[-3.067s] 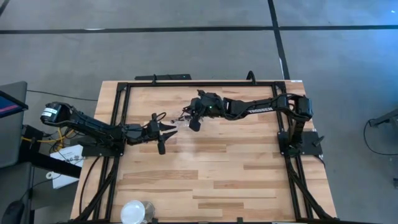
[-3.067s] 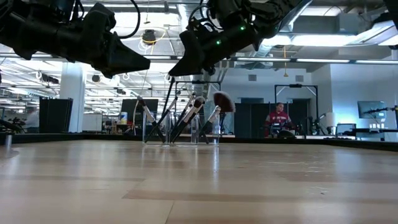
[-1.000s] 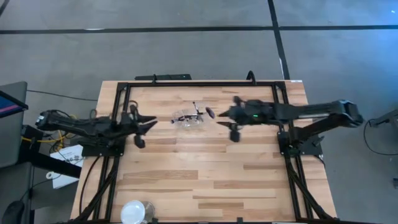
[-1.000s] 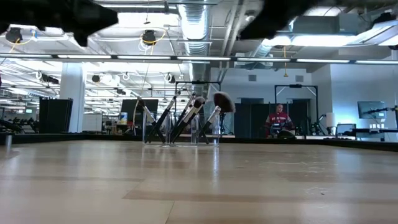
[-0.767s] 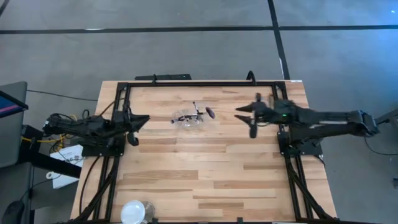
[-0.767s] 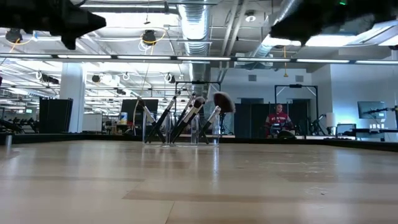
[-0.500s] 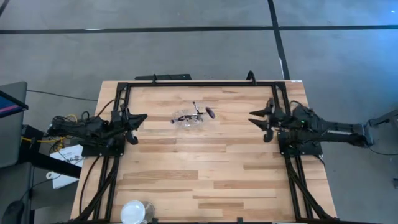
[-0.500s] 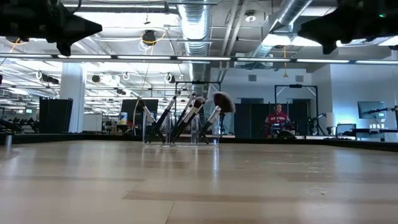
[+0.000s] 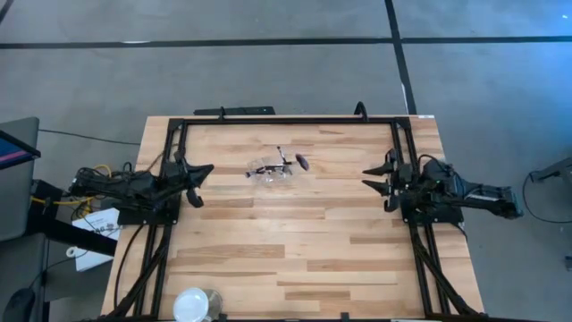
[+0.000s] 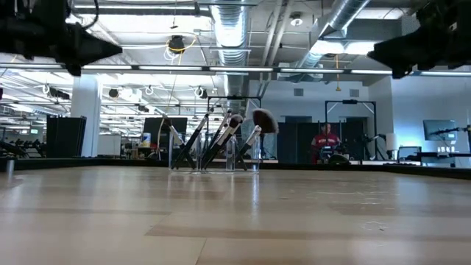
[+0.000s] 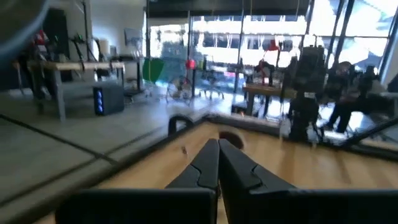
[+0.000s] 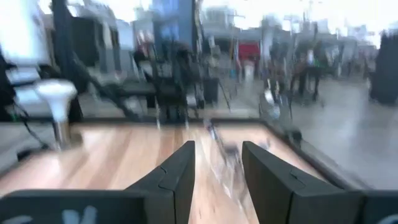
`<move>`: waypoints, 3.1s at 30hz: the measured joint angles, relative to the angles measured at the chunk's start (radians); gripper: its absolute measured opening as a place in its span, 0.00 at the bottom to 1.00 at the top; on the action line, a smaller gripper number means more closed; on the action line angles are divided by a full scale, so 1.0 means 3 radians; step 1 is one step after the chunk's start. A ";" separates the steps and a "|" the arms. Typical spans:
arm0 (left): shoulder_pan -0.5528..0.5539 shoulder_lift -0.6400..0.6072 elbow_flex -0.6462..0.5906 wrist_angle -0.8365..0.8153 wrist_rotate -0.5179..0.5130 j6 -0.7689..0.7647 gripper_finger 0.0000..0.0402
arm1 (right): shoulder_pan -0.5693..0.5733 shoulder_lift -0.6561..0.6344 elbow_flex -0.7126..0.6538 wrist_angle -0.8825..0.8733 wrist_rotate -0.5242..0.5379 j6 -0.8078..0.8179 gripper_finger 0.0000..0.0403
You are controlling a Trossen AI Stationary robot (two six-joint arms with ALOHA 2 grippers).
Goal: Put items in baskets/containers
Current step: Return to Home Position
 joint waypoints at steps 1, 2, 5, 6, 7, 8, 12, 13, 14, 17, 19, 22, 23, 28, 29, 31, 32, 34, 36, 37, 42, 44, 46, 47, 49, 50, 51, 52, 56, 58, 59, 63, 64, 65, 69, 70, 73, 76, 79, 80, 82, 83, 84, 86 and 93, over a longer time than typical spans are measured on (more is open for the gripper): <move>0.0000 0.0001 -0.0066 -0.0001 0.0004 -0.0060 0.01 | 0.0000 -0.0029 -0.0056 0.0138 -0.0029 0.0001 0.31; 0.0000 0.0003 -0.0137 0.0039 0.0008 -0.0141 0.01 | 0.0000 -0.0040 -0.0124 0.0295 -0.0048 0.0002 0.31; 0.0000 0.0009 -0.0246 0.0152 0.0103 -0.0302 0.01 | 0.0000 -0.0027 -0.0301 0.0555 -0.0064 0.0036 0.30; 0.0000 0.0009 -0.0246 0.0179 0.0133 -0.0303 0.01 | -0.0006 -0.0025 -0.0339 0.0632 -0.0053 0.0062 0.30; 0.0000 0.0006 -0.0245 0.0203 0.0159 -0.0267 0.01 | -0.0006 -0.0037 -0.0371 0.0662 -0.0049 0.0099 0.30; 0.0000 0.0006 -0.0245 0.0211 0.0172 -0.0238 0.01 | -0.0006 -0.0040 -0.0403 0.0655 -0.0029 0.0111 0.30; 0.0000 0.0028 -0.0245 0.0168 0.0215 -0.0192 0.01 | -0.0006 -0.0032 -0.0415 0.0543 -0.0028 0.0116 0.30; 0.0000 0.0039 -0.0245 0.0165 0.0240 -0.0190 0.01 | -0.0005 -0.0029 -0.0416 0.0465 -0.0028 0.0116 0.30; 0.0000 0.0062 -0.0245 0.0166 0.0263 -0.0191 0.01 | -0.0006 -0.0027 -0.0416 0.0424 -0.0027 0.0116 0.30; 0.0000 0.0160 -0.0245 0.0164 0.0282 -0.0192 0.01 | -0.0006 -0.0024 -0.0416 0.0352 -0.0025 0.0116 0.30; 0.0000 0.0241 -0.0245 0.0166 0.0282 -0.0195 0.01 | -0.0006 -0.0028 -0.0417 0.0365 -0.0025 0.0116 0.31; 0.0000 0.0358 -0.0245 0.0167 0.0283 -0.0160 0.02 | -0.0006 -0.0028 -0.0419 0.0362 -0.0025 0.0116 0.30; 0.0000 0.0397 -0.0245 0.0169 0.0282 -0.0160 0.03 | -0.0006 -0.0028 -0.0419 0.0362 -0.0025 0.0116 0.30; 0.0000 0.0573 -0.0245 0.0192 0.0282 -0.0156 0.02 | -0.0006 -0.0028 -0.0420 0.0363 -0.0025 0.0116 0.30; -0.0001 0.0605 -0.0245 0.0193 0.0282 -0.0155 0.02 | -0.0006 -0.0028 -0.0420 0.0362 -0.0025 0.0116 0.30; -0.0001 0.0667 -0.0245 0.0192 0.0282 -0.0154 0.02 | -0.0006 -0.0028 -0.0421 0.0363 -0.0025 0.0116 0.31; 0.0000 0.0694 -0.0245 0.0193 0.0282 -0.0153 0.02 | -0.0006 -0.0028 -0.0421 0.0363 -0.0025 0.0116 0.31; 0.0000 0.0749 -0.0245 0.0193 0.0282 -0.0152 0.02 | -0.0006 -0.0028 -0.0421 0.0363 -0.0025 0.0116 0.30; -0.0001 0.0793 -0.0245 0.0193 0.0282 -0.0152 0.02 | -0.0006 -0.0028 -0.0422 0.0363 -0.0025 0.0117 0.31; -0.0001 0.0816 -0.0245 0.0193 0.0282 -0.0152 0.02 | -0.0006 -0.0028 -0.0422 0.0363 -0.0025 0.0116 0.31; 0.0000 0.0913 -0.0245 0.0194 0.0282 -0.0152 0.02 | -0.0006 -0.0028 -0.0422 0.0363 -0.0025 0.0116 0.30; -0.0001 0.0940 -0.0245 0.0193 0.0282 -0.0152 0.02 | -0.0006 -0.0028 -0.0424 0.0363 -0.0025 0.0117 0.31; -0.0002 0.0962 -0.0245 0.0194 0.0282 -0.0151 0.02 | -0.0006 -0.0028 -0.0424 0.0363 -0.0025 0.0117 0.31; 0.0000 0.0970 -0.0245 0.0194 0.0282 -0.0152 0.02 | -0.0006 -0.0028 -0.0424 0.0363 -0.0025 0.0117 0.30; 0.0000 0.0970 -0.0245 0.0194 0.0282 -0.0151 0.02 | -0.0006 -0.0028 -0.0425 0.0363 -0.0025 0.0117 0.31; 0.0000 0.0970 -0.0244 0.0195 0.0282 -0.0151 0.02 | -0.0006 -0.0028 -0.0425 0.0363 -0.0025 0.0117 0.31; 0.0000 0.0970 -0.0244 0.0194 0.0282 -0.0151 0.02 | -0.0006 -0.0028 -0.0425 0.0363 -0.0025 0.0117 0.31; -0.0001 0.0970 -0.0244 0.0195 0.0282 -0.0152 0.02 | -0.0006 -0.0028 -0.0425 0.0363 -0.0025 0.0117 0.31; -0.0001 0.0970 -0.0244 0.0194 0.0282 -0.0152 0.02 | -0.0006 -0.0028 -0.0425 0.0363 -0.0025 0.0117 0.31; 0.0000 0.0970 -0.0244 0.0194 0.0282 -0.0152 0.02 | -0.0006 -0.0028 -0.0426 0.0363 -0.0025 0.0117 0.31; 0.0000 0.0970 -0.0244 0.0194 0.0282 -0.0151 0.02 | -0.0006 -0.0028 -0.0426 0.0363 -0.0025 0.0117 0.31; 0.0000 0.0970 -0.0244 0.0195 0.0282 -0.0152 0.02 | -0.0006 -0.0028 -0.0426 0.0363 -0.0025 0.0117 0.31; -0.0001 0.0970 -0.0244 0.0195 0.0282 -0.0152 0.02 | -0.0006 -0.0028 -0.0426 0.0363 -0.0025 0.0117 0.31; -0.0001 0.0970 -0.0244 0.0195 0.0282 -0.0152 0.02 | -0.0006 -0.0028 -0.0426 0.0363 -0.0025 0.0117 0.31; -0.0001 0.0970 -0.0244 0.0195 0.0282 -0.0151 0.02 | -0.0006 -0.0028 -0.0426 0.0363 -0.0025 0.0117 0.31; 0.0000 0.0970 -0.0244 0.0195 0.0282 -0.0152 0.02 | -0.0006 -0.0028 -0.0427 0.0363 -0.0025 0.0117 0.31; -0.0001 0.0970 -0.0244 0.0195 0.0282 -0.0152 0.02 | -0.0006 -0.0028 -0.0428 0.0363 -0.0025 0.0117 0.30; -0.0001 0.0970 -0.0244 0.0195 0.0282 -0.0151 0.02 | -0.0006 -0.0028 -0.0428 0.0363 -0.0025 0.0117 0.31; -0.0002 0.0970 -0.0244 0.0195 0.0282 -0.0151 0.02 | -0.0006 -0.0028 -0.0428 0.0363 -0.0025 0.0117 0.30; -0.0001 0.0970 -0.0244 0.0195 0.0282 -0.0152 0.02 | -0.0006 -0.0028 -0.0428 0.0363 -0.0025 0.0117 0.30; -0.0002 0.0970 -0.0244 0.0195 0.0282 -0.0151 0.02 | -0.0006 -0.0028 -0.0428 0.0363 -0.0025 0.0117 0.31; -0.0001 0.0970 -0.0244 0.0195 0.0282 -0.0152 0.02 | -0.0006 -0.0028 -0.0428 0.0363 -0.0025 0.0117 0.31; -0.0001 0.0970 -0.0244 0.0195 0.0282 -0.0151 0.02 | -0.0006 -0.0028 -0.0428 0.0363 -0.0025 0.0117 0.31; -0.0002 0.0970 -0.0244 0.0196 0.0282 -0.0151 0.02 | -0.0006 -0.0028 -0.0428 0.0363 -0.0024 0.0117 0.30; 0.0000 0.0969 -0.0244 0.0196 0.0282 -0.0151 0.02 | -0.0006 -0.0028 -0.0428 0.0363 -0.0025 0.0117 0.30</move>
